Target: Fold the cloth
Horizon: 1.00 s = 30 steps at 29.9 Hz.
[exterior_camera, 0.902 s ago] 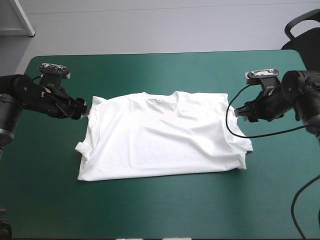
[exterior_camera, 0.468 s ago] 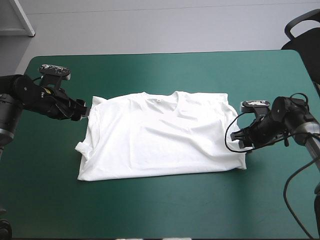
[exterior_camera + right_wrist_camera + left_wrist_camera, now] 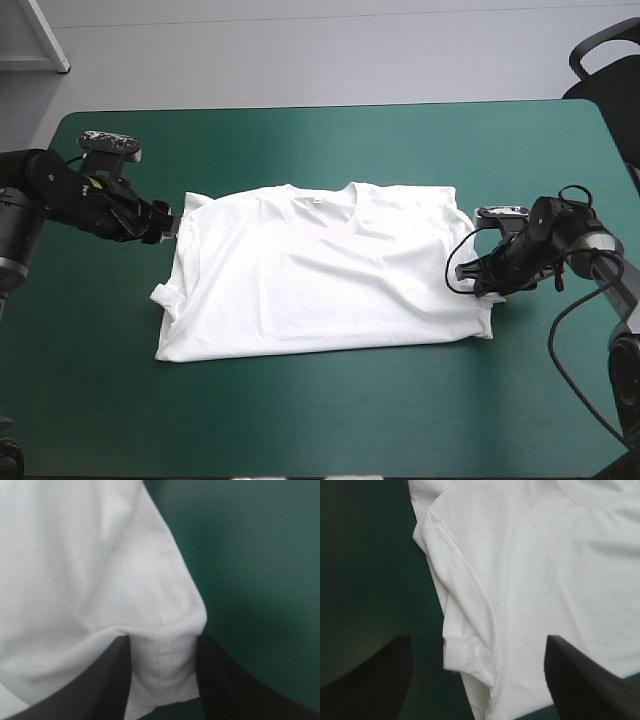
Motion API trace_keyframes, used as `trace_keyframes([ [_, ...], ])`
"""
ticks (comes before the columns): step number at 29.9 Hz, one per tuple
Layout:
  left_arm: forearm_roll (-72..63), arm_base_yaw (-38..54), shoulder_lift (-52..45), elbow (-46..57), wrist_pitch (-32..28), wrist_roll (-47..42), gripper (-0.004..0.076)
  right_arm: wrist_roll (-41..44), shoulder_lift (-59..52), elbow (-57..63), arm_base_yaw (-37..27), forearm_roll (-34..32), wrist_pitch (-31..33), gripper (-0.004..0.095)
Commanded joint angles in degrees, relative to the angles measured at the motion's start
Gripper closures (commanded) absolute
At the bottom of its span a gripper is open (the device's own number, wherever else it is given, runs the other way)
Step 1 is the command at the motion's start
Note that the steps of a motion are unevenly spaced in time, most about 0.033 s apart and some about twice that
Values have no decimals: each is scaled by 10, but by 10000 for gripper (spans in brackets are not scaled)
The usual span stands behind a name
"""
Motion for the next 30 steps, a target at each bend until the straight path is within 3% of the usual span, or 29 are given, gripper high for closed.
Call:
trace_keyframes([
  [1,-10,-2,-17,-16,-4,-7,184,-10,-6,-7,-4,14,-14,692],
  [4,-10,-2,-17,-16,-5,-7,184,-20,-16,-7,-4,18,-18,910],
  [5,-10,-2,-17,-16,-6,-7,184,-21,-21,-7,-4,19,-18,921],
  [10,-10,-2,-17,-16,-12,-7,184,-20,-47,-7,-4,14,-20,922],
  [20,-10,-2,-17,-16,-12,-6,184,62,-103,-7,-4,-67,-1,921],
  [30,-10,-2,-17,-16,-4,-6,184,13,-132,-28,12,31,-28,921],
])
